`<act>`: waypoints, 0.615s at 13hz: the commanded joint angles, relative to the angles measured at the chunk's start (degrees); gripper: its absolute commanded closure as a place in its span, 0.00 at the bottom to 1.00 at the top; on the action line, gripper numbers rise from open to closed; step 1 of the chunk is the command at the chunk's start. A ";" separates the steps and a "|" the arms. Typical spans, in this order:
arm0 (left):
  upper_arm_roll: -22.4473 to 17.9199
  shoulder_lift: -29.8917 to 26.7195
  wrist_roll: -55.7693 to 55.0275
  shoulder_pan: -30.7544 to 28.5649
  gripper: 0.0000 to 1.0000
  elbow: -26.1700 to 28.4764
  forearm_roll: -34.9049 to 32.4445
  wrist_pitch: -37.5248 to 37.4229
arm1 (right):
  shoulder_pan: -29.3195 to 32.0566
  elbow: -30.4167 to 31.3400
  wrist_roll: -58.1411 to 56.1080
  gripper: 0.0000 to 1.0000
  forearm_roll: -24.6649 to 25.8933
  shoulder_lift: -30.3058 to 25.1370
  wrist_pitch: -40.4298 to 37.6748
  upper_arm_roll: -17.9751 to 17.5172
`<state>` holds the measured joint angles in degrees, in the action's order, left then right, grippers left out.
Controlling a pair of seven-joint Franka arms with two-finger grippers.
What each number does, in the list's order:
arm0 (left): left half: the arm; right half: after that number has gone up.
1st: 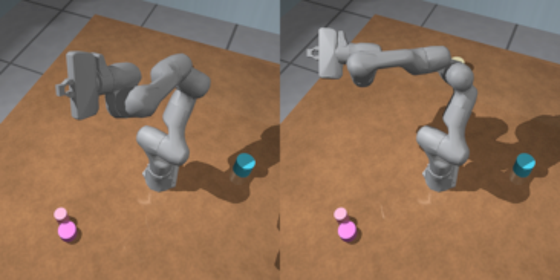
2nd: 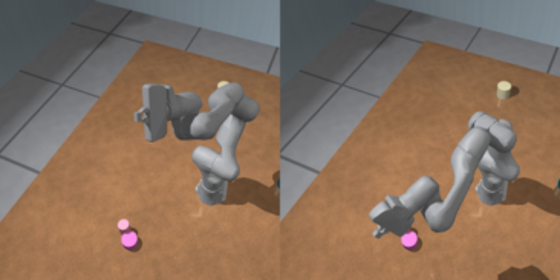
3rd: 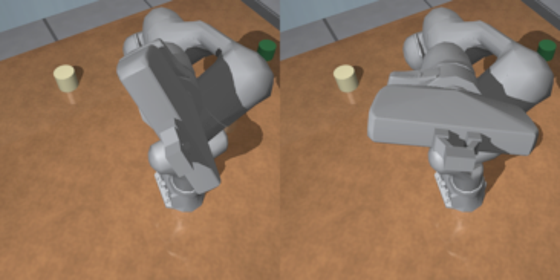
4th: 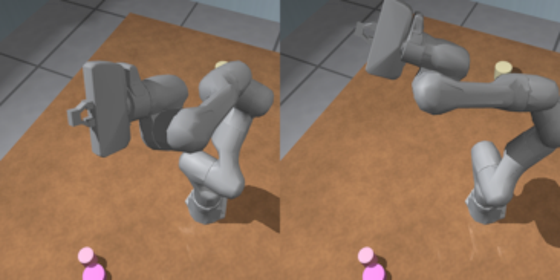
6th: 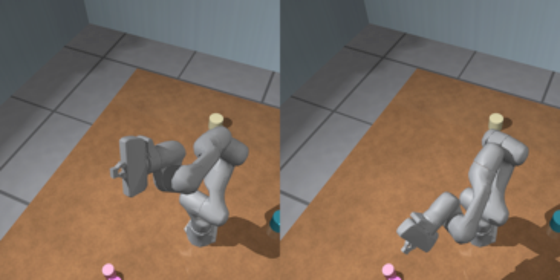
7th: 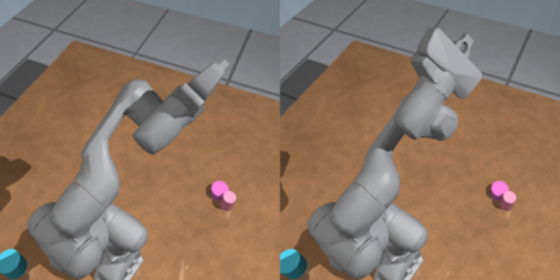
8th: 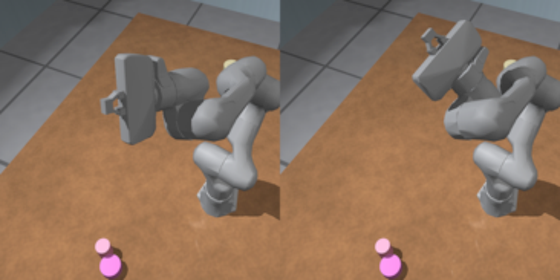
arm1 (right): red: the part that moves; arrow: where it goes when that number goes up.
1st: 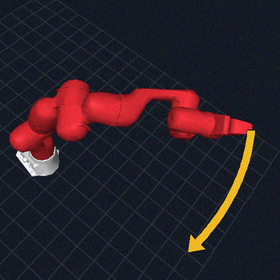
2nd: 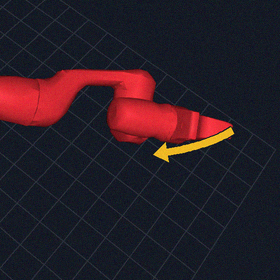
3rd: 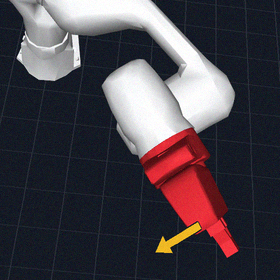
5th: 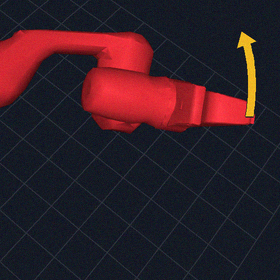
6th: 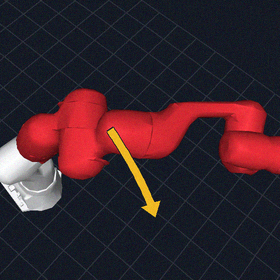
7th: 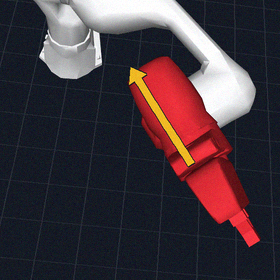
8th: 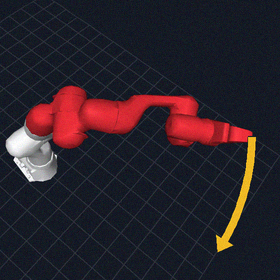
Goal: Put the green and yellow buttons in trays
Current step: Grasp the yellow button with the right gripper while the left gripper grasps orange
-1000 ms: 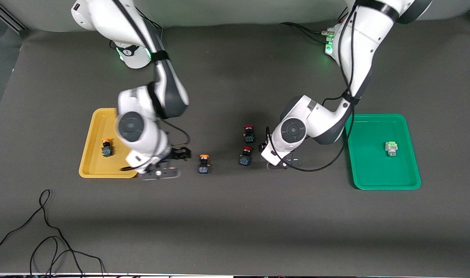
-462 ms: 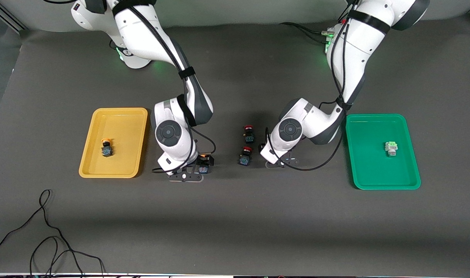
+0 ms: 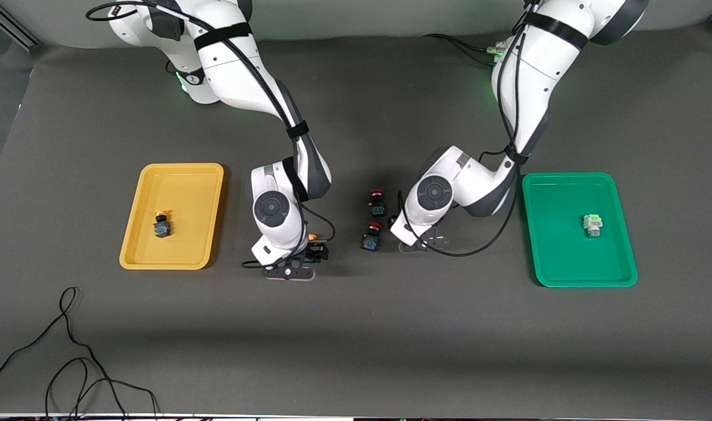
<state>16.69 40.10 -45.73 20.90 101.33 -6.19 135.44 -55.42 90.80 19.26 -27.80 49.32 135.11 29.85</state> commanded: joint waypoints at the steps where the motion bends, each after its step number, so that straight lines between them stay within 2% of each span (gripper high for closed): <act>1: -0.87 -1.34 -2.70 1.86 0.08 1.15 -0.49 -0.26 | -0.74 0.61 0.69 0.53 -1.03 -0.54 1.03 0.03; 2: -0.87 -1.34 -2.79 1.86 0.10 1.24 -0.66 -0.26 | -0.74 0.61 0.69 0.64 -1.03 -0.54 1.03 -0.06; 3: -0.87 -1.34 -2.70 1.86 0.39 1.41 -1.01 -0.26 | -0.74 0.61 0.60 0.69 -1.03 -0.54 1.03 -0.14; 4: -0.87 -1.43 -2.87 1.86 0.99 1.59 -0.93 -0.26 | -0.74 0.61 0.17 0.72 -1.03 -0.54 1.03 -0.15; 8: -0.87 -3.35 -6.13 1.07 1.00 1.24 -1.01 -4.02 | -0.74 0.69 -0.28 0.73 -0.60 -2.55 -0.28 0.03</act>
<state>16.39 39.34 -49.75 21.93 101.56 -6.24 134.22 -55.61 90.66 19.28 -27.83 49.08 135.17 29.62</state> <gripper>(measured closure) 0.590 0.595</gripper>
